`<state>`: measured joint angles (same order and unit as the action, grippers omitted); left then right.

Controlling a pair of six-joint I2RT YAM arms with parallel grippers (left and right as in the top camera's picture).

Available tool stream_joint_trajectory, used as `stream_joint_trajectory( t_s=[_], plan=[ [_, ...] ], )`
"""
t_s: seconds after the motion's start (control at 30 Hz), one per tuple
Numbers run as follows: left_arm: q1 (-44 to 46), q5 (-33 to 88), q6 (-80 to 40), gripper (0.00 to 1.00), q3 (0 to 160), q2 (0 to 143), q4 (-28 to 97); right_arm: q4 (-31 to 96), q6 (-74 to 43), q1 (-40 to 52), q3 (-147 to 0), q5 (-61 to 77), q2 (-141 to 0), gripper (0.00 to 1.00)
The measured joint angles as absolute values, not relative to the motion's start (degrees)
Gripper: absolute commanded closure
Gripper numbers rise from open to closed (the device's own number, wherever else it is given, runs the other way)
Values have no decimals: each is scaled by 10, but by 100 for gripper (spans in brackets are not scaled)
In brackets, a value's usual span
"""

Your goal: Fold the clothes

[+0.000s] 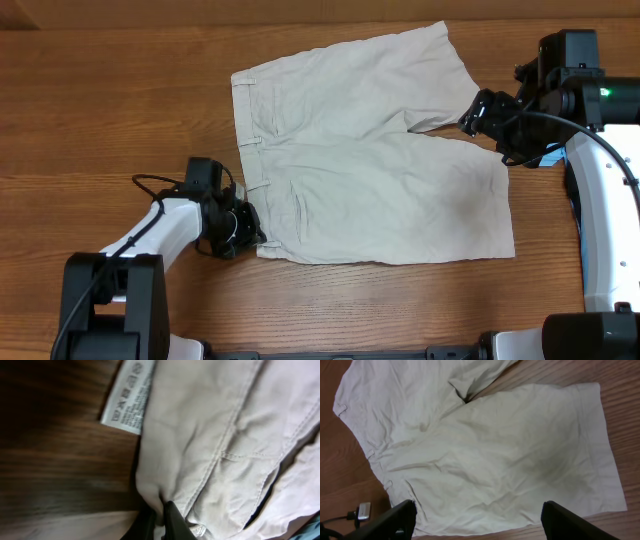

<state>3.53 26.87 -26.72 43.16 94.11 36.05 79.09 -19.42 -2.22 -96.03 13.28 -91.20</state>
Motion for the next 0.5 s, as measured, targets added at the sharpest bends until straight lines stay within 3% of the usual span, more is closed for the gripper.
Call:
stream_joint_trajectory(
  t_s=[0.2,0.5],
  plan=[
    [-29,260,-236,95,528,953,489,767,-193,-22,-886,119,-908,12],
    [-74,231,-204,94,599,953,502,673,-218,-22,-653,118,-908,12]
  ],
)
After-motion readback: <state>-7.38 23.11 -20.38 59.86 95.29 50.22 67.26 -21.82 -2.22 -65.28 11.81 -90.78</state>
